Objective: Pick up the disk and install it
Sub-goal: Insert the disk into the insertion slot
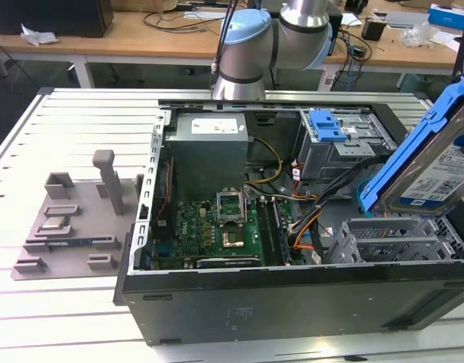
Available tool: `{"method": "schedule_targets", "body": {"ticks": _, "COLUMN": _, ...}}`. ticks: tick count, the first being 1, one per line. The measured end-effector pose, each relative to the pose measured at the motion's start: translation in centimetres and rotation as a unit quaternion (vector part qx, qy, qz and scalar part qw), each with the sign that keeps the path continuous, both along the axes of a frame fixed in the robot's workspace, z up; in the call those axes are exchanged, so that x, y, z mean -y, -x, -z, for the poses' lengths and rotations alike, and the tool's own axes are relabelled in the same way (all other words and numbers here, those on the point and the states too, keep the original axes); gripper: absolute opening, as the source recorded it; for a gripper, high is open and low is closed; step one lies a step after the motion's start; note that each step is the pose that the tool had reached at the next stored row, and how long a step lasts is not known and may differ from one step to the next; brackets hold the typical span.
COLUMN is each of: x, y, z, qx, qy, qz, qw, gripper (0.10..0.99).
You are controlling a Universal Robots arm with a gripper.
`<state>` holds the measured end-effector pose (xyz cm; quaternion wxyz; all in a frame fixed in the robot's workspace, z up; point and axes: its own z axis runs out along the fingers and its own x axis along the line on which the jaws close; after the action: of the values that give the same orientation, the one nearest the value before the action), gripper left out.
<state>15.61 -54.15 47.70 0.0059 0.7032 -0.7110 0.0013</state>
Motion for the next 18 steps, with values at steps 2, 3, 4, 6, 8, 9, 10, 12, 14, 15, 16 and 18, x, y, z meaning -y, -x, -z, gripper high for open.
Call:
{"method": "schedule_targets", "body": {"ticks": 2, "x": -0.01, "y": -1.12, "z": 0.01, "qx": -0.0003, "qy": 0.0, "qz": 0.0, "qw": 1.0, "gripper": 0.365}}
{"method": "schedule_targets", "body": {"ticks": 3, "x": -0.02, "y": -1.95, "z": 0.02, "qx": -0.0005, "qy": 0.0, "qz": 0.0, "qw": 1.0, "gripper": 0.365}}
{"method": "schedule_targets", "body": {"ticks": 4, "x": -0.03, "y": -2.84, "z": 0.02, "qx": -0.0006, "qy": 0.0, "qz": 0.0, "qw": 1.0, "gripper": 0.365}}
{"method": "schedule_targets", "body": {"ticks": 6, "x": -0.05, "y": -3.63, "z": 0.04, "qx": -0.0006, "qy": 0.0, "qz": 0.0, "qw": 1.0, "gripper": 0.365}}
{"method": "schedule_targets", "body": {"ticks": 8, "x": -0.05, "y": -3.88, "z": 0.42, "qx": -0.0006, "qy": 0.0001, "qz": 0.0, "qw": 1.0, "gripper": 0.365}}
{"method": "schedule_targets", "body": {"ticks": 9, "x": -0.05, "y": -3.88, "z": 0.53, "qx": -0.0007, "qy": 0.0002, "qz": 0.0, "qw": 1.0, "gripper": 0.365}}
{"method": "schedule_targets", "body": {"ticks": 10, "x": -0.04, "y": -3.88, "z": 0.73, "qx": -0.0007, "qy": 0.0001, "qz": 0.0, "qw": 1.0, "gripper": 0.365}}
{"method": "schedule_targets", "body": {"ticks": 12, "x": -0.04, "y": -3.89, "z": 1.09, "qx": -0.0007, "qy": 0.0001, "qz": 0.0, "qw": 1.0, "gripper": 0.365}}
{"method": "schedule_targets", "body": {"ticks": 14, "x": -0.04, "y": -3.74, "z": 1.37, "qx": -0.0007, "qy": 0.0001, "qz": 0.0, "qw": 1.0, "gripper": 0.365}}
{"method": "schedule_targets", "body": {"ticks": 15, "x": -0.04, "y": -3.68, "z": 1.49, "qx": -0.0007, "qy": -0.0001, "qz": 0.0, "qw": 1.0, "gripper": 0.365}}
{"method": "schedule_targets", "body": {"ticks": 16, "x": -0.05, "y": -3.18, "z": 1.76, "qx": -0.0007, "qy": 0.0002, "qz": 0.0, "qw": 1.0, "gripper": 0.365}}
{"method": "schedule_targets", "body": {"ticks": 18, "x": -0.04, "y": -2.3, "z": 2.09, "qx": -0.0007, "qy": 0.0001, "qz": 0.001, "qw": 1.0, "gripper": 0.365}}
